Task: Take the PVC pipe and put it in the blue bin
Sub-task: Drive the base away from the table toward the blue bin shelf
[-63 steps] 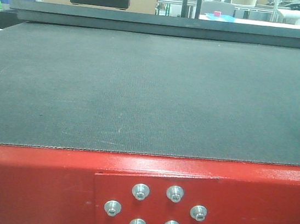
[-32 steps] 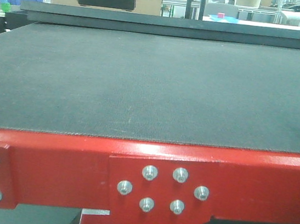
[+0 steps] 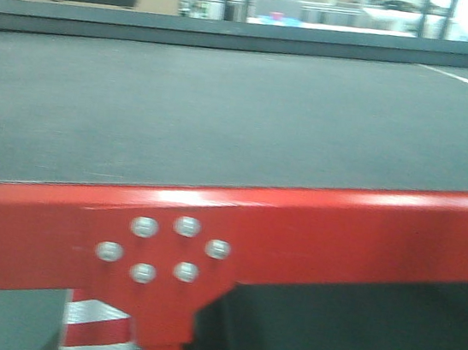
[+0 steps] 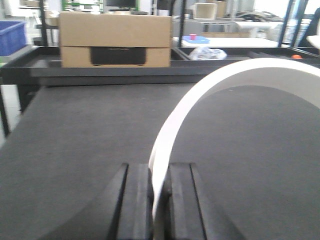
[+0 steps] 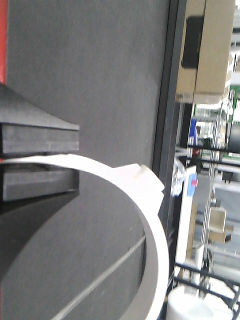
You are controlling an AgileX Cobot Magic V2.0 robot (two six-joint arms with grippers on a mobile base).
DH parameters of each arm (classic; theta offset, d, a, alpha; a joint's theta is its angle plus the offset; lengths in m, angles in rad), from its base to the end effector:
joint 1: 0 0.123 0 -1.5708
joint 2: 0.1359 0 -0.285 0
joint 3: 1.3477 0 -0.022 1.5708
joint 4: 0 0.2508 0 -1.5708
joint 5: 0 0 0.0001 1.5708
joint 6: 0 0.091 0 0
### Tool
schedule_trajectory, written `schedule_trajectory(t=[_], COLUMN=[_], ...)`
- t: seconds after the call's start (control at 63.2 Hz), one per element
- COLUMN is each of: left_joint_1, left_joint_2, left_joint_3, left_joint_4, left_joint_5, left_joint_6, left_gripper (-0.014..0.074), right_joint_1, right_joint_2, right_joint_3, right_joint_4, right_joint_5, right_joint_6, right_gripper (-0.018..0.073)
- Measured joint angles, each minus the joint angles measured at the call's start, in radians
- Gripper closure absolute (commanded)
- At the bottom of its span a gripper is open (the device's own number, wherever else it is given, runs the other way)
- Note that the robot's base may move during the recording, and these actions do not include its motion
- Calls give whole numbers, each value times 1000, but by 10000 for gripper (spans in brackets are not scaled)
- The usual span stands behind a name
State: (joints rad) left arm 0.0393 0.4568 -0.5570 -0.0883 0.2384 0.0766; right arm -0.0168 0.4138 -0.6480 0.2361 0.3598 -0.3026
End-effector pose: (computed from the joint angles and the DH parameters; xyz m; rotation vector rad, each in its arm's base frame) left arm 0.0968 0.0019 0.3459 -0.0233 1.6207 0.0063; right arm 0.0788 0.0062 0.3692 -0.1154 1.5958 -0.0101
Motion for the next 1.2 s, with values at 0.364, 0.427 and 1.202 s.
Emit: schedule_trajectory(t=[0.364,0.427,1.202], left_joint_1=[0,0,0], left_joint_2=[0,0,0], left_joint_3=[0,0,0], left_joint_4=[0,0,0], left_joint_5=[0,0,2], left_joint_6=[0,0,0], left_gripper=[708,708,708], right_joint_1=[0,0,0], right_joint_2=[0,0,0], right_joint_3=[0,0,0], right_joint_4=[0,0,0], right_joint_5=[0,0,0], right_joint_6=[0,0,0], right_gripper=[721,721,721])
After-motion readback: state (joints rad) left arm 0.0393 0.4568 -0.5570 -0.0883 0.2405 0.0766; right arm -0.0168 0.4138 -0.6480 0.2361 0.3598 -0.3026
